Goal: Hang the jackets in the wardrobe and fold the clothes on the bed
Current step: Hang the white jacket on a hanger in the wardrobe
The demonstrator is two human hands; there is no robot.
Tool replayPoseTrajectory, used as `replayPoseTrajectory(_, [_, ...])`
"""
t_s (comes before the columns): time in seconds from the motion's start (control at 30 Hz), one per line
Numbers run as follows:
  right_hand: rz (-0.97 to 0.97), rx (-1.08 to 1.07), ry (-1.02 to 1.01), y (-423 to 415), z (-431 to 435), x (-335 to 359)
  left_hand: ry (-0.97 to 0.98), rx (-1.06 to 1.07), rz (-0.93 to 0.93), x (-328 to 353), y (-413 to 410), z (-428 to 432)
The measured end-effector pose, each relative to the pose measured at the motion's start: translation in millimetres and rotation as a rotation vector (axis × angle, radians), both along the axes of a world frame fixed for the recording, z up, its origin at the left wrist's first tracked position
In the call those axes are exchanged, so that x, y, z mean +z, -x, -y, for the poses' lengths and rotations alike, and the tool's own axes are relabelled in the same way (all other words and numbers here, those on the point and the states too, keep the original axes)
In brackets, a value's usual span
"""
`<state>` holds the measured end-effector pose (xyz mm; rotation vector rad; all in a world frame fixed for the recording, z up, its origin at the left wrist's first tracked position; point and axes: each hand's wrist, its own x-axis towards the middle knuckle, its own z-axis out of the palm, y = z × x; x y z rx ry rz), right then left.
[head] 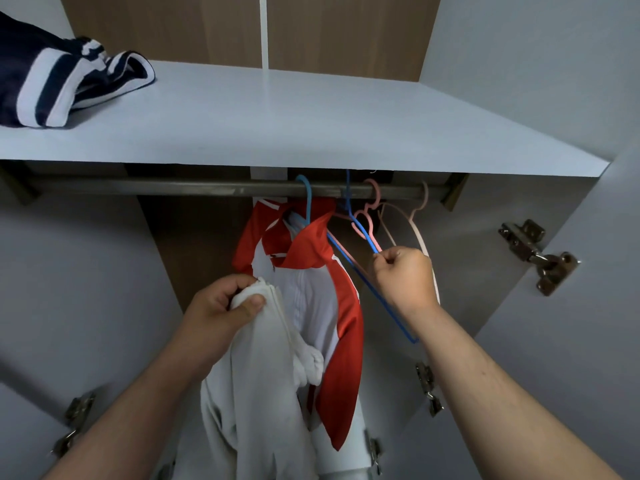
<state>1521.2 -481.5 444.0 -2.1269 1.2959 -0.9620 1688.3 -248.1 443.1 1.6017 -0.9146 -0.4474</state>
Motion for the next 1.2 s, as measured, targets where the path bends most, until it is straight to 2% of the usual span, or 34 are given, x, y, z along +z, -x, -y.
replayPoseTrajectory(0.17, [0.062, -0.011, -0.032, 27.1, -30.2, -8.4, -0.005, 0.024, -0.012, 4.1, 11.5, -8.6])
replayPoseTrajectory(0.27, [0.166, 0.047, -0.123, 46.8, -54.6, -13.9, 0.012, 0.028, -0.012, 8.3, 21.3, -16.9])
replayPoseTrajectory(0.4, [0.363, 0.104, -0.439, 67.4, -95.8, -13.8, 0.045, -0.018, 0.006, 16.4, 34.5, -29.8])
replayPoseTrajectory(0.47, [0.375, 0.155, -0.607, 74.4, -119.7, -11.3, 0.043, -0.047, 0.008, 21.7, 41.1, -36.6])
replayPoseTrajectory(0.63, [0.376, 0.176, -0.775, 87.8, -185.1, -7.0, 0.073, -0.108, 0.072, 33.7, 58.0, -61.5])
replayPoseTrajectory(0.77, [0.461, 0.234, -0.771, 89.9, -236.5, 6.1, 0.124, -0.174, 0.065, 40.1, 73.5, -92.0])
replayPoseTrajectory(0.93, [0.549, 0.286, -0.606, 81.5, -293.4, 28.5, 0.163, -0.249, 0.027, 41.8, 98.0, -136.0])
replayPoseTrajectory(1.07, [0.483, 0.366, -0.517, 89.2, -336.2, 31.2, 0.181, -0.244, -0.026, 37.6, 115.9, -169.9])
replayPoseTrajectory(1.2, [0.486, 0.348, -0.558, 107.0, -373.5, 31.3, 0.167, -0.246, -0.114, 32.6, 135.0, -199.6])
